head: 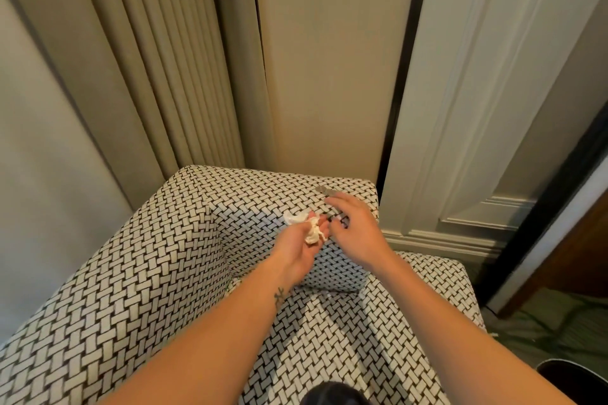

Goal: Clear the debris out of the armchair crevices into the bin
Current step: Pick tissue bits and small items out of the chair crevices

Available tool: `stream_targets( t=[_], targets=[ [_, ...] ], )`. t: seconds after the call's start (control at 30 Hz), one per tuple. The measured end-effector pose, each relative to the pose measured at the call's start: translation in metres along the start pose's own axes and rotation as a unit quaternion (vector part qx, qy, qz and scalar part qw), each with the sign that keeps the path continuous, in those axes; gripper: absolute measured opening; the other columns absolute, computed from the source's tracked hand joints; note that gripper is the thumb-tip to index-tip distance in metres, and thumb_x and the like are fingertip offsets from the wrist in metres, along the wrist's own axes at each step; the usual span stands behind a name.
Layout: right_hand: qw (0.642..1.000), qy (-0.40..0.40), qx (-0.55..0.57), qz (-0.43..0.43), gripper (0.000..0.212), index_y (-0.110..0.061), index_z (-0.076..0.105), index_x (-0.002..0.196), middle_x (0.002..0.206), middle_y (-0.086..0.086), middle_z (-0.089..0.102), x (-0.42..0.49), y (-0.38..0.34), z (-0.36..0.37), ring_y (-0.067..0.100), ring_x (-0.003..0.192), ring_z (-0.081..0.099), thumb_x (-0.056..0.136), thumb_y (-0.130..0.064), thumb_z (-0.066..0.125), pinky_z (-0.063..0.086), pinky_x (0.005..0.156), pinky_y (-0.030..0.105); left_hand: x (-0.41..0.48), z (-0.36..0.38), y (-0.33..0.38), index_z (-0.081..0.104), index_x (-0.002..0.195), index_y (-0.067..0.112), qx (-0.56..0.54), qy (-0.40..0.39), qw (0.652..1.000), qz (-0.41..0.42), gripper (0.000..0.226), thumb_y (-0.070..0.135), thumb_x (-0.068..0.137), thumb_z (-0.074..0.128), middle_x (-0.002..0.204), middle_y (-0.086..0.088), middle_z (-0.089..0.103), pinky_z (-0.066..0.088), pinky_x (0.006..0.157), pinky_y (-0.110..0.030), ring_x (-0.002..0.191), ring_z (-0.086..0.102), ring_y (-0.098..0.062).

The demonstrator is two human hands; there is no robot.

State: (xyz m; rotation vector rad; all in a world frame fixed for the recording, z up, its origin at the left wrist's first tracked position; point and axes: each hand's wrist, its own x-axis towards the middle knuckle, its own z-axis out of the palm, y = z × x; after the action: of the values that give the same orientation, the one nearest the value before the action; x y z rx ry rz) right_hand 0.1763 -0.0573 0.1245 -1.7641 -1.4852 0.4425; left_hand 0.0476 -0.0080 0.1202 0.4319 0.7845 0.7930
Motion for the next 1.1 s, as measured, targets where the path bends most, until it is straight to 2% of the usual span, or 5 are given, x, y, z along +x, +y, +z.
stream_targets(
  t=[0.37, 0.5, 0.6, 0.9, 1.1],
  targets=[
    [0.985, -0.169, -0.043, -0.020, 0.046, -0.026, 0.055, 0.141, 0.145, -0.006, 0.049, -0.085, -0.047, 0.064, 0.004, 0.119, 0.047, 0.098, -0.011, 0.057, 0.038, 0.101, 0.017, -0.065, -0.088, -0.033, 0.054, 0.132, -0.001, 0.000, -0.009, 1.000, -0.019, 0.037, -0.006, 0.095, 0.052, 0.135, -0.026, 0.059, 0.043, 0.115, -0.044, 0.127, 0.057, -0.032],
    [0.973, -0.223, -0.052, -0.006, 0.041, -0.032, 0.061, 0.133, 0.141, -0.007, 0.057, -0.101, -0.053, 0.095, 0.020, 0.115, 0.065, 0.097, -0.012, 0.060, 0.055, 0.099, 0.035, -0.084, -0.136, -0.036, 0.042, 0.137, -0.001, -0.084, 0.010, 0.996, -0.023, 0.058, -0.018, 0.081, 0.049, 0.140, -0.031, 0.051, 0.040, 0.116, -0.041, 0.129, 0.051, -0.032],
    [0.963, -0.270, -0.001, 0.026, 0.037, -0.030, 0.065, 0.128, 0.126, -0.006, 0.065, -0.120, -0.064, 0.125, 0.024, 0.099, 0.071, 0.095, -0.013, 0.062, 0.063, 0.082, 0.042, -0.109, -0.174, -0.040, 0.041, 0.137, 0.000, -0.082, 0.024, 0.996, -0.016, 0.058, -0.001, 0.081, 0.049, 0.136, -0.027, 0.054, 0.056, 0.090, -0.040, 0.106, 0.060, -0.029],
    [0.935, -0.346, 0.048, 0.064, 0.033, -0.022, 0.063, 0.131, 0.126, -0.004, 0.062, -0.175, -0.077, 0.203, 0.007, 0.079, 0.064, 0.100, -0.014, 0.054, 0.053, 0.060, 0.015, -0.168, -0.304, -0.085, 0.062, 0.122, 0.002, -0.134, 0.098, 0.985, -0.039, 0.052, 0.044, 0.108, 0.034, 0.100, -0.017, 0.070, 0.051, 0.075, -0.035, 0.084, 0.061, -0.024],
    [0.937, -0.342, 0.018, 0.066, 0.036, -0.020, 0.060, 0.135, 0.141, 0.000, 0.056, -0.187, -0.055, 0.217, 0.008, 0.113, 0.058, 0.101, -0.013, 0.054, 0.049, 0.097, 0.023, -0.192, -0.335, -0.098, 0.056, 0.136, -0.001, -0.219, 0.091, 0.970, -0.064, 0.042, 0.020, 0.100, 0.047, 0.121, -0.019, 0.067, 0.047, 0.080, -0.030, 0.091, 0.063, -0.024]
  ],
)
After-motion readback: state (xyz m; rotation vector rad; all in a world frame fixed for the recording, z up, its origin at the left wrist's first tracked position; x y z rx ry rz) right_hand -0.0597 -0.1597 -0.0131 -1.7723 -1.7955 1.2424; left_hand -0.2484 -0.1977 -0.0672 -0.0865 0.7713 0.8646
